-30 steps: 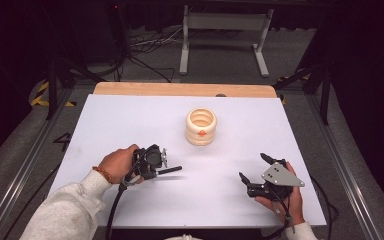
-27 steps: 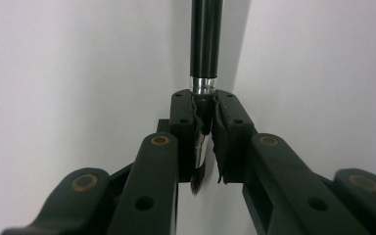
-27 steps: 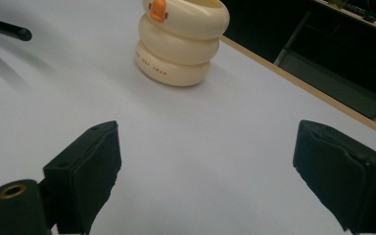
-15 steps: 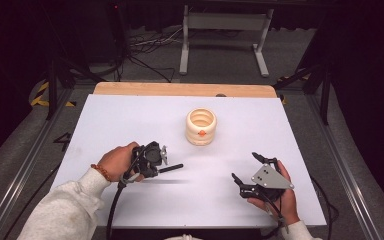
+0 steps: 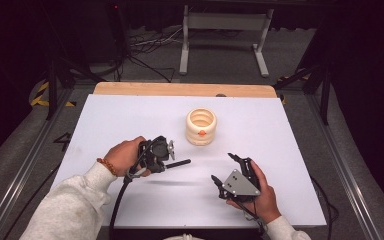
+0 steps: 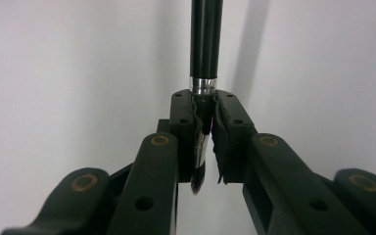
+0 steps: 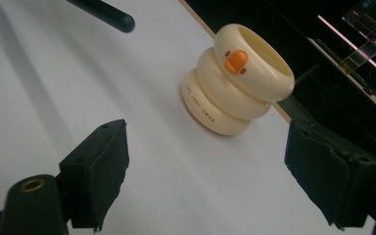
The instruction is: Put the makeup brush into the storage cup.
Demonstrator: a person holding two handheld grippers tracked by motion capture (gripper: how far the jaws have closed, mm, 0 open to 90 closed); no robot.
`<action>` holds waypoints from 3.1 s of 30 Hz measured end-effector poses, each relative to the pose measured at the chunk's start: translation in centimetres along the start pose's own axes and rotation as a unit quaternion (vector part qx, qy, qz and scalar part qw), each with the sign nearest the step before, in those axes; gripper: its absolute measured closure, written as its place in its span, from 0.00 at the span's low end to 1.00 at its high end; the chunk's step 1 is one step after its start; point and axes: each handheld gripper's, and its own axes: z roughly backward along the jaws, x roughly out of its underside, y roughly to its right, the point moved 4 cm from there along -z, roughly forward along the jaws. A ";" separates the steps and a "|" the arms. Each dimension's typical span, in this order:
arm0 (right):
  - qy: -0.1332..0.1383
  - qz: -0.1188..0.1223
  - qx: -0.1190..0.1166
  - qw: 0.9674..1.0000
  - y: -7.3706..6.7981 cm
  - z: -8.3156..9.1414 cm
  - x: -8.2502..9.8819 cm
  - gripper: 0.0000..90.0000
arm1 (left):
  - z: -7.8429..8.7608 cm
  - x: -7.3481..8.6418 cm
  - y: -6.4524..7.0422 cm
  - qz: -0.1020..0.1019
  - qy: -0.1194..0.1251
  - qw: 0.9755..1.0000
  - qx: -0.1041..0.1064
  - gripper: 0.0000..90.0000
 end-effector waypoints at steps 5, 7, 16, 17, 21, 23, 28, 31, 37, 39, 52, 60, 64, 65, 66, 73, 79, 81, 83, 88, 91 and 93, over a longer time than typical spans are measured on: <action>0.005 0.041 0.005 0.999 -1.2 -0.9 -1.1 0.22 | -0.1 -1.0 0.0 -0.004 0.000 1.000 0.005 0.89; 0.005 0.044 0.005 0.999 -1.4 -1.0 -1.2 0.22 | -0.3 -1.3 0.0 -0.006 -0.003 1.000 0.003 0.89; -0.007 0.115 0.014 0.993 -3.4 -2.6 -2.5 0.26 | -0.9 -3.6 0.4 -0.018 -0.010 1.000 0.004 0.89; -0.006 0.119 0.015 0.993 -3.7 -2.7 -2.6 0.27 | -1.0 -3.8 0.5 -0.019 -0.015 1.000 0.006 0.89; -0.010 0.146 0.022 0.989 -4.3 -3.0 -3.0 0.29 | -1.2 -4.8 0.6 -0.025 -0.015 1.000 0.007 0.89; -0.010 0.156 0.025 0.987 -4.6 -3.2 -3.2 0.30 | -1.2 -5.1 0.7 -0.025 -0.015 1.000 0.007 0.89; -0.020 0.186 0.031 0.982 -5.5 -3.8 -3.4 0.37 | -1.3 -6.1 0.9 -0.032 -0.023 0.999 0.011 0.89; -0.029 0.200 0.033 0.979 -6.1 -4.2 -3.5 0.43 | -1.4 -6.5 1.1 -0.034 -0.021 0.999 0.014 0.89; -0.052 0.239 0.045 0.969 -6.4 -4.8 -3.3 0.55 | -1.4 -6.9 1.3 -0.043 -0.025 0.999 0.013 0.89; -0.060 0.254 0.048 0.964 -6.5 -4.9 -3.3 0.60 | -1.4 -7.0 1.4 -0.043 -0.024 0.999 0.012 0.89; -0.097 0.317 0.067 0.941 -7.2 -5.7 -3.5 0.81 | -1.6 -7.6 2.2 -0.056 -0.032 0.998 0.015 0.89; -0.113 0.327 0.060 0.936 -7.4 -5.8 -3.3 0.88 | -1.6 -7.5 2.1 -0.051 -0.021 0.998 0.016 0.88; -0.120 0.316 0.069 0.939 -6.9 -5.8 -3.2 0.88 | -1.2 -7.6 1.7 -0.038 0.028 0.999 0.005 0.86; -0.119 0.308 0.070 0.941 -6.6 -5.8 -3.2 0.88 | -0.9 -7.6 1.6 -0.042 0.034 0.999 0.000 0.84; -0.121 0.299 0.071 0.944 -6.4 -5.7 -3.1 0.88 | -0.8 -7.5 1.6 -0.039 0.043 0.998 -0.008 0.84; -0.122 0.281 0.063 0.950 -5.6 -5.4 -2.8 0.88 | 1.1 -6.0 0.7 -0.030 0.138 0.989 -0.053 0.61; -0.118 0.238 0.059 0.962 -4.6 -5.0 -2.5 0.88 | 1.9 -3.7 0.8 -0.001 0.215 0.971 -0.100 0.41; -0.117 0.227 0.061 0.965 -4.4 -4.9 -2.4 0.88 | 1.9 -3.3 1.0 0.000 0.228 0.968 -0.106 0.28; -0.114 0.209 0.053 0.970 -3.9 -4.6 -2.2 0.88 | 2.1 -2.1 1.4 0.008 0.253 0.958 -0.136 0.22; -0.113 0.195 0.051 0.973 -3.3 -4.3 -2.0 0.88 | 2.1 0.2 1.8 0.039 0.287 0.946 -0.144 0.13; -0.104 0.174 0.047 0.978 -2.8 -4.0 -2.0 0.88 | 1.9 2.2 2.3 0.060 0.313 0.937 -0.143 0.08; -0.100 0.164 0.045 0.980 -2.5 -3.9 -1.9 0.88 | 1.7 3.5 2.6 0.069 0.333 0.929 -0.149 0.07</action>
